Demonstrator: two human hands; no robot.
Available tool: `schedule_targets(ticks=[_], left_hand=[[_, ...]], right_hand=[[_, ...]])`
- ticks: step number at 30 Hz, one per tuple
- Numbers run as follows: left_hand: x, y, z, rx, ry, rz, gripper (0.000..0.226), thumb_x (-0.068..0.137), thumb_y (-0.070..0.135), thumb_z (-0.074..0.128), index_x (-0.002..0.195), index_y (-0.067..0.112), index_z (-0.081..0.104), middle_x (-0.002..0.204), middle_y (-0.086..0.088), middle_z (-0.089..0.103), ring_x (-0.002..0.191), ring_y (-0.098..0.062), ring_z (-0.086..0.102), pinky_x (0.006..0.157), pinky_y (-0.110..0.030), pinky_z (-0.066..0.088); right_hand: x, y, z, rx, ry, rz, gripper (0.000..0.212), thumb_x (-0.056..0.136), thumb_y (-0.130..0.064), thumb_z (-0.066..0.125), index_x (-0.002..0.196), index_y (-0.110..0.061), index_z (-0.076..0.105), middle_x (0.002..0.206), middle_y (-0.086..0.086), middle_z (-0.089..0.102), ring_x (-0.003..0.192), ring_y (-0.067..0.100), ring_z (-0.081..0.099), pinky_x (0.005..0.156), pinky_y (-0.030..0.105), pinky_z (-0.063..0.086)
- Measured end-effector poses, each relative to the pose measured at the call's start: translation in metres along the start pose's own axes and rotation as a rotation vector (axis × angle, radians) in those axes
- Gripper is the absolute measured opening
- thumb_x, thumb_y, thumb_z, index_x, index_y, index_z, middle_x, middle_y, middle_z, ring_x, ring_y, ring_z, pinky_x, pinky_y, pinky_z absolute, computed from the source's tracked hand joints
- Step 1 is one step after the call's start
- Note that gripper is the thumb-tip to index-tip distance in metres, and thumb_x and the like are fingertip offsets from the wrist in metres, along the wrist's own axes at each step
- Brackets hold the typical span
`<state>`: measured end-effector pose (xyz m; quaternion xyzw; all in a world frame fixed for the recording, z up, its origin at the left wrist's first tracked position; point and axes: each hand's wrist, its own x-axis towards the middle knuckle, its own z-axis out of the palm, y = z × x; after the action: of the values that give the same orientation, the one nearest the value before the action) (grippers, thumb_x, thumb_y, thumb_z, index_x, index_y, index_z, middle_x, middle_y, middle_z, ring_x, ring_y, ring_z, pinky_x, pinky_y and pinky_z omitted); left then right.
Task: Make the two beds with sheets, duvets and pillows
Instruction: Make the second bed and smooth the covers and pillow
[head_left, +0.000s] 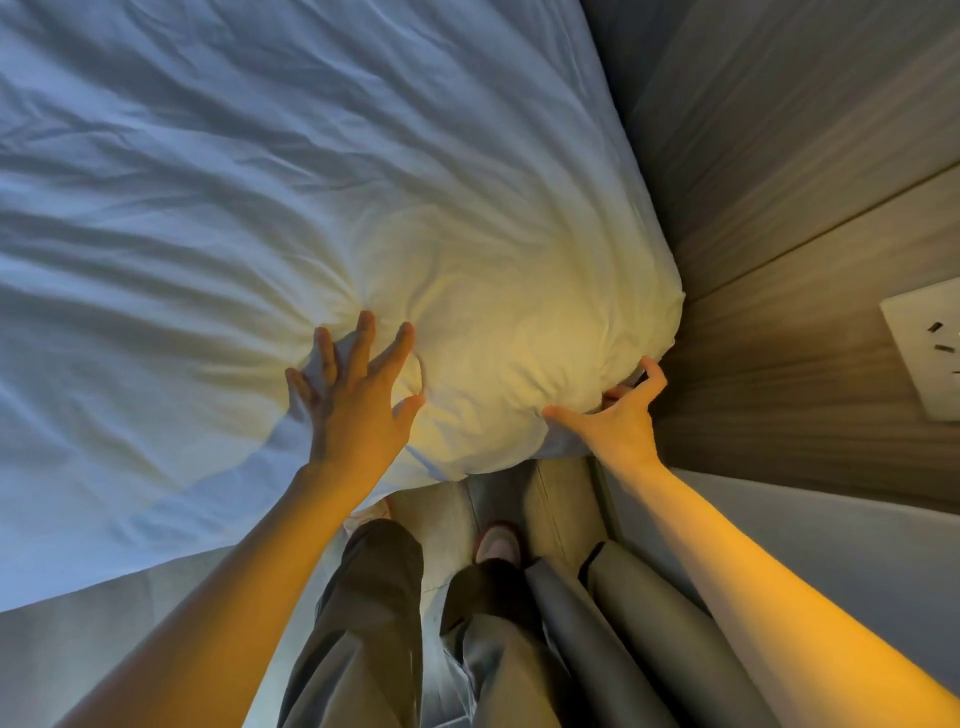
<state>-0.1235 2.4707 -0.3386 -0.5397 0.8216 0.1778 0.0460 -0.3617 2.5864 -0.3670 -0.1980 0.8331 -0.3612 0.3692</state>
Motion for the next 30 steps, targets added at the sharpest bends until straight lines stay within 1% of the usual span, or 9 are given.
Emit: schedule_targets(ticks=[3, 5, 8, 11, 13, 18, 22, 26, 30], left_hand=[[-0.001, 0.001, 0.001, 0.003, 0.004, -0.007, 0.073, 0.091, 0.051, 0.054, 0.153, 0.033, 0.021, 0.163, -0.006, 0.008, 0.147, -0.045, -0.003, 0.108, -0.073, 0.006], [-0.001, 0.001, -0.001, 0.002, -0.007, -0.014, 0.073, 0.092, 0.050, 0.054, 0.153, 0.034, 0.018, 0.163, -0.005, 0.005, 0.147, -0.044, -0.006, 0.108, -0.072, 0.005], [0.000, 0.002, -0.003, 0.001, -0.037, -0.029, 0.074, 0.093, 0.050, 0.053, 0.154, 0.036, 0.014, 0.164, -0.003, 0.001, 0.147, -0.042, -0.008, 0.110, -0.071, 0.005], [0.000, 0.003, -0.011, -0.016, -0.089, -0.039, 0.073, 0.095, 0.045, 0.054, 0.153, 0.038, 0.011, 0.164, 0.000, -0.002, 0.147, -0.040, -0.010, 0.111, -0.069, 0.005], [-0.002, 0.005, -0.020, -0.045, -0.181, -0.071, 0.074, 0.096, 0.037, 0.056, 0.154, 0.038, 0.011, 0.164, 0.002, -0.002, 0.148, -0.038, -0.009, 0.114, -0.067, 0.009], [-0.045, 0.017, -0.050, -0.272, -0.263, 0.000, 0.088, 0.085, 0.039, 0.063, 0.152, 0.043, 0.006, 0.162, 0.004, 0.010, 0.148, -0.034, 0.010, 0.108, -0.060, 0.031], [-0.101, 0.041, -0.084, -0.334, -0.228, 0.099, 0.115, 0.075, 0.037, 0.079, 0.146, 0.054, -0.010, 0.162, 0.005, -0.005, 0.149, -0.033, 0.003, 0.104, -0.061, 0.037], [-0.138, 0.052, -0.109, -0.365, -0.254, 0.172, 0.141, 0.062, 0.049, 0.086, 0.136, 0.053, -0.035, 0.158, 0.009, -0.028, 0.146, -0.030, -0.023, 0.113, -0.068, 0.014], [-0.172, 0.059, -0.136, -0.318, -0.131, 0.246, 0.148, 0.048, 0.068, 0.083, 0.147, 0.043, -0.024, 0.158, 0.003, -0.030, 0.145, -0.030, -0.027, 0.110, -0.065, 0.001]], right_hand=[[-0.001, 0.000, 0.002, -0.032, -0.020, 0.004, 0.115, 0.063, -0.025, 0.091, 0.143, -0.022, 0.008, 0.121, 0.008, 0.056, 0.106, 0.023, 0.059, 0.090, 0.034, 0.049], [-0.001, -0.005, 0.000, -0.042, -0.013, -0.010, 0.092, 0.071, -0.025, 0.086, 0.134, -0.015, 0.020, 0.102, 0.003, 0.059, 0.099, 0.024, 0.061, 0.084, 0.036, 0.051], [-0.010, -0.009, -0.001, -0.178, -0.098, -0.058, 0.055, 0.083, -0.028, 0.076, 0.120, -0.006, 0.042, 0.101, 0.001, 0.056, 0.094, 0.019, 0.057, 0.075, 0.032, 0.046], [-0.028, -0.015, -0.006, -0.299, -0.122, -0.145, 0.029, 0.088, -0.026, 0.070, 0.096, -0.004, 0.053, 0.077, 0.001, 0.053, 0.067, 0.012, 0.048, 0.062, 0.027, 0.036], [-0.041, -0.027, -0.014, -0.357, -0.139, -0.192, 0.029, 0.089, -0.025, 0.068, 0.083, -0.004, 0.049, 0.064, 0.003, 0.044, 0.056, 0.012, 0.040, 0.053, 0.027, 0.030], [-0.082, -0.078, -0.040, -0.325, -0.241, -0.363, 0.030, 0.092, -0.023, 0.065, 0.085, -0.001, 0.046, 0.064, 0.005, 0.047, 0.056, 0.014, 0.043, 0.055, 0.037, 0.038], [-0.111, -0.134, -0.060, -0.311, -0.292, -0.483, 0.025, 0.095, -0.023, 0.061, 0.095, -0.002, 0.047, 0.073, 0.005, 0.054, 0.059, 0.010, 0.043, 0.052, 0.035, 0.038], [-0.131, -0.200, -0.069, -0.265, -0.264, -0.530, 0.021, 0.096, -0.023, 0.058, 0.108, -0.006, 0.054, 0.086, -0.004, 0.061, 0.070, 0.014, 0.059, 0.054, 0.012, 0.046], [-0.147, -0.258, -0.069, 0.016, -0.306, -0.350, 0.020, 0.089, -0.025, 0.066, 0.103, -0.013, 0.058, 0.089, -0.002, 0.067, 0.082, 0.018, 0.068, 0.071, 0.034, 0.057]])
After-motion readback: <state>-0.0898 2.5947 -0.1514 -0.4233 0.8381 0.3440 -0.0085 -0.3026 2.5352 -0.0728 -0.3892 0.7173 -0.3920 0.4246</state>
